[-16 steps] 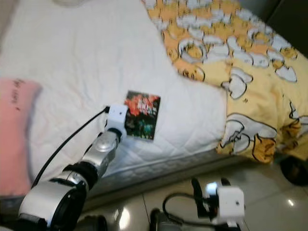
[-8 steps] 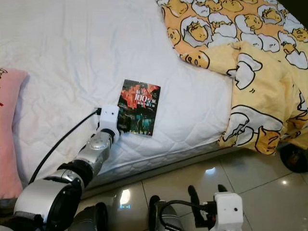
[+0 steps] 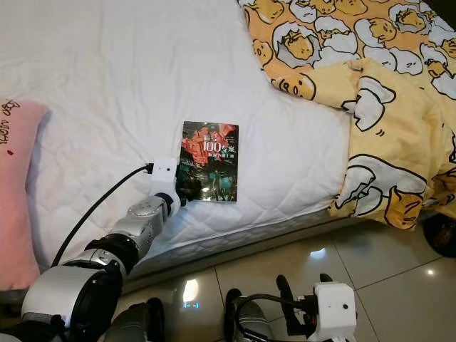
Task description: Clean up the room
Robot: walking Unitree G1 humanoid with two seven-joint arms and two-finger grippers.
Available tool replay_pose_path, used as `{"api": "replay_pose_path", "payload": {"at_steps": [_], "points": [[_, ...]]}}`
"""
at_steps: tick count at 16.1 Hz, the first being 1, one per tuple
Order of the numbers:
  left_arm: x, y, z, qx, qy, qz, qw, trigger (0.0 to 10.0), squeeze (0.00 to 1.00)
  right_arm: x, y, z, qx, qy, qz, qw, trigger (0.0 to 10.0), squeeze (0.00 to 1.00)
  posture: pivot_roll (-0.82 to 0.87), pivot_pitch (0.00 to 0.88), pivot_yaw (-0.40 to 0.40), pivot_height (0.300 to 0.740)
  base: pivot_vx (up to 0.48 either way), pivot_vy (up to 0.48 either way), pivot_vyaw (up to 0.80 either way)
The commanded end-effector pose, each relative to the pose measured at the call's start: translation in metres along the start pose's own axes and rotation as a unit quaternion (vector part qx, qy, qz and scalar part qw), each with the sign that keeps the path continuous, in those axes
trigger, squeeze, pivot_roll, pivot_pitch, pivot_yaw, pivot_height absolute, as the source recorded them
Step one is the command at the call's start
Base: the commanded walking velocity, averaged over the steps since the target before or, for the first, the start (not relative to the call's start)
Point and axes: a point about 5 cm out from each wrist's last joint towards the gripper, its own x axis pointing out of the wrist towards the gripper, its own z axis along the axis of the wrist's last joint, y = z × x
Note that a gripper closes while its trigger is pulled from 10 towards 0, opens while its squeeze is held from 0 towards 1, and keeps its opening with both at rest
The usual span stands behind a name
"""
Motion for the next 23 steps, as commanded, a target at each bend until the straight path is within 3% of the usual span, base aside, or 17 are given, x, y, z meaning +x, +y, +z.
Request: {"api": "replay_pose_path", "payload": {"at_steps": [1,4,6,10,13,18,20,23], "points": [[-0.005,-0.006,-0.035,-0.05,0.073,-0.005,0.996,0.0,0.0,-0.002,-0.007,-0.006,-0.001,0.02,-0.013,1.0,10.0,0.0,-0.25,0.231,-0.077,0.74,0.0,0.0,0.0],[-0.004,-0.007,-0.032,-0.057,0.069,-0.012,0.996,0.0,0.0,-0.001,-0.008,-0.007,-0.003,0.021,-0.013,1.0,10.0,0.0,-0.25,0.221,-0.077,0.74,0.0,0.0,0.0],[-0.005,-0.015,-0.036,-0.063,0.081,-0.046,0.994,0.0,0.0,0.003,-0.009,-0.007,-0.003,0.021,-0.013,1.0,10.0,0.0,-0.24,0.216,-0.072,0.74,0.0,0.0,0.0],[-0.008,-0.02,-0.05,0.022,0.112,-0.079,0.99,0.0,0.0,0.01,-0.012,-0.006,-0.001,0.017,-0.017,1.0,10.0,0.0,-0.24,0.203,-0.064,0.74,0.0,0.0,0.0],[-0.006,-0.024,-0.044,0.046,0.102,-0.091,0.99,0.0,0.0,0.019,-0.014,-0.006,0.001,0.013,-0.021,1.0,10.0,0.0,-0.22,0.18,-0.066,0.74,0.0,0.0,0.0],[-0.002,-0.018,-0.02,0.005,0.049,-0.085,0.995,0.0,0.0,0.051,-0.011,0.002,0.006,-0.017,-0.021,1.0,10.0,0.0,-0.19,0.09,-0.03,0.74,0.0,0.0,0.0],[0.0,-0.019,-0.005,-0.024,0.02,-0.101,0.994,0.0,0.0,0.068,-0.012,0.007,0.006,-0.034,-0.024,0.999,10.0,0.0,-0.17,0.004,0.004,0.74,0.0,0.0,0.0],[0.001,-0.006,0.023,-0.107,-0.055,-0.099,0.988,0.0,0.0,0.091,-0.013,0.021,0.013,-0.063,-0.026,0.998,10.0,0.0,-0.13,0.0,0.032,0.74,0.0,0.0,0.0]]}}
